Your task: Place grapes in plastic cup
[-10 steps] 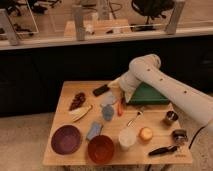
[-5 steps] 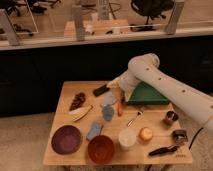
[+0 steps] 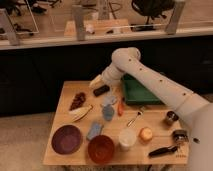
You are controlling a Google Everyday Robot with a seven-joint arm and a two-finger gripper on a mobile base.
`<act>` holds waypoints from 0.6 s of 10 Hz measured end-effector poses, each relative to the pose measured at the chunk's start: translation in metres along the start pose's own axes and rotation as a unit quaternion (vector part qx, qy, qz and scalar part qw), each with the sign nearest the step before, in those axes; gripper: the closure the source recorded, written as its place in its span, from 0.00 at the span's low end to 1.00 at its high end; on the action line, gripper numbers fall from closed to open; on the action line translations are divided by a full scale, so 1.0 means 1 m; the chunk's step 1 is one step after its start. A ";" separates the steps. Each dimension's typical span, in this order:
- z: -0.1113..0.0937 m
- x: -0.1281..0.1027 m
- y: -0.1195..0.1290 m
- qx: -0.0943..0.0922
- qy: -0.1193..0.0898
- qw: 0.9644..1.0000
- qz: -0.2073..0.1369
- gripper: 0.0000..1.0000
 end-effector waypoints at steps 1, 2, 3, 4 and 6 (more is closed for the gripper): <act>0.007 0.005 -0.004 0.004 -0.010 1.000 -0.014 0.20; 0.024 0.020 -0.010 0.012 -0.029 0.999 -0.040 0.20; 0.034 0.032 -0.016 0.015 -0.036 0.998 -0.053 0.20; 0.041 0.037 -0.023 0.015 -0.040 0.997 -0.059 0.20; 0.049 0.042 -0.028 0.011 -0.043 0.997 -0.061 0.20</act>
